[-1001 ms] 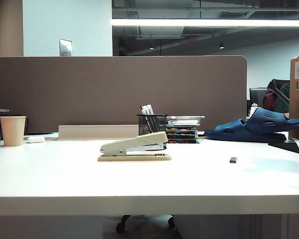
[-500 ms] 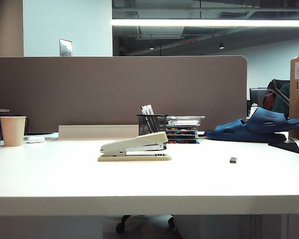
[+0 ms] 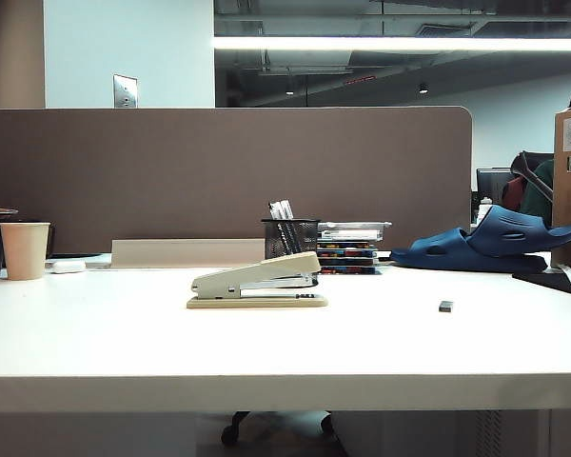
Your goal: Press the stapler down.
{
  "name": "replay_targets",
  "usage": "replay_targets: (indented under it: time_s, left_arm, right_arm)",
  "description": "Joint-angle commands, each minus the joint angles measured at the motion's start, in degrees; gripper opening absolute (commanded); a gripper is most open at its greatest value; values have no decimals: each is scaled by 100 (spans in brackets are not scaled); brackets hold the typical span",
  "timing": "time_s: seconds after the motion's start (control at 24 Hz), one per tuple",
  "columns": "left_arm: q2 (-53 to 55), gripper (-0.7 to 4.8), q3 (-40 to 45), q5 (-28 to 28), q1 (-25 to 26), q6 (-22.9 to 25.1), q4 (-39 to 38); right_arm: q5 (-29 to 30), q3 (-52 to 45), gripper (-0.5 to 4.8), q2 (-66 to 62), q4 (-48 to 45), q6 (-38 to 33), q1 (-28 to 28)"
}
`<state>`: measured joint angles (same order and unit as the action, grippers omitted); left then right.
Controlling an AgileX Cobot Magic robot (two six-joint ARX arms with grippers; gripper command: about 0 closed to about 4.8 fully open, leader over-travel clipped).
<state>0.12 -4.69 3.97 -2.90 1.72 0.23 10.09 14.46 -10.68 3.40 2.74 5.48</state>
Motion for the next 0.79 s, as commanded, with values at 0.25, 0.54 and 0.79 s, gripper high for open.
replay_targets:
  time_s: [0.25, 0.54, 0.79]
  left_arm:
    - [0, -5, 26, -13, 9, 247, 162]
    - [0, -5, 175, -15, 7, 282, 439]
    - [0, -5, 181, 2, 7, 234, 468]
  right_arm:
    - [-295, -1064, -9, 570, -894, -122, -9]
    - [-297, -1447, -9, 568, -1274, -59, -9]
    - [-240, -1447, -9, 573, -1355, -105, -9]
